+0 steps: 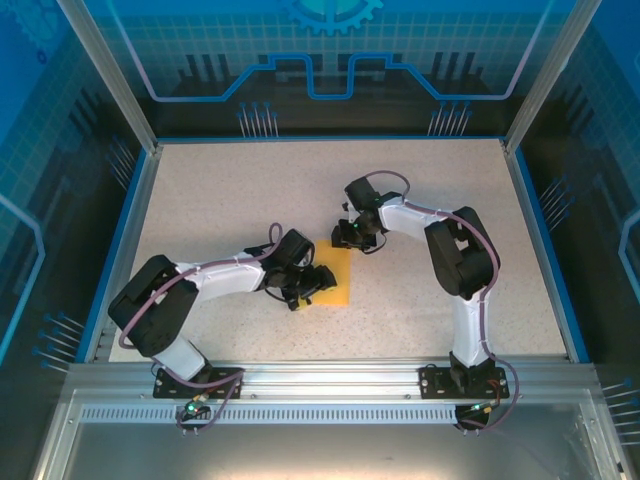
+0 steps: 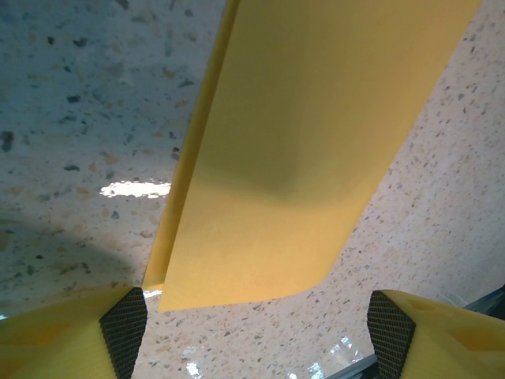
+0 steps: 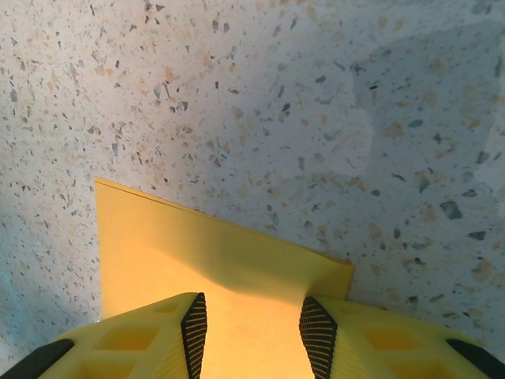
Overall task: Fold a paper plane with a square sheet of paper (pick it up from the middle)
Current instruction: Fold the triangle a second time at the center of the table.
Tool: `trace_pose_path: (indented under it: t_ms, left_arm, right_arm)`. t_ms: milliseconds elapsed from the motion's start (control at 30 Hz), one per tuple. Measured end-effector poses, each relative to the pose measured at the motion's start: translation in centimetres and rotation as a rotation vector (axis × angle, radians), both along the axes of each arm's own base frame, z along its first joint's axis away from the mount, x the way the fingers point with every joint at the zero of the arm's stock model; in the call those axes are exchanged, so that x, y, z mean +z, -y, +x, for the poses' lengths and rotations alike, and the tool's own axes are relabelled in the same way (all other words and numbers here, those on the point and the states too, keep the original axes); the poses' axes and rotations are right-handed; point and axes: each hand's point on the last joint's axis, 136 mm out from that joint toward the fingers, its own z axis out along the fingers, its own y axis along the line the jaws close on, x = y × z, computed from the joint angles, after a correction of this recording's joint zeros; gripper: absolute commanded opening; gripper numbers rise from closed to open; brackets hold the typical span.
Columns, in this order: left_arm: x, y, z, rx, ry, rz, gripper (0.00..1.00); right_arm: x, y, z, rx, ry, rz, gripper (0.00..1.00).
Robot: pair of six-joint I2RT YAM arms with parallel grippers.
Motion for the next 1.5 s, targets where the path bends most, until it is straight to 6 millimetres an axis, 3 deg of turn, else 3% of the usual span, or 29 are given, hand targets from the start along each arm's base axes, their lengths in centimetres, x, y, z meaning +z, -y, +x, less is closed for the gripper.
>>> trace_pose_path:
  t_ms: [567, 1100, 1367, 1500]
  left_arm:
    - [-0.4, 0.5, -0.3, -0.019, -0.02, -0.014, 0.77]
    - [0.6, 1.6, 1.1, -0.038, 0.048, -0.055, 0.63]
    - [0.6, 1.6, 1.3, -0.037, 0.061, -0.052, 0.48]
    - [0.6, 1.5, 1.6, -0.031, 0.075, -0.047, 0.32]
  right_arm:
    - [0.0, 0.0, 0.0, -0.004, -0.002, 0.005, 0.42]
    - [-0.1, 0.1, 0.0, -0.006, 0.002, 0.01, 0.41]
    - [0.0, 0.1, 0.0, -0.006, 0.004, 0.013, 0.41]
    - [0.0, 0.0, 0.0, -0.004, 0.008, 0.021, 0.41]
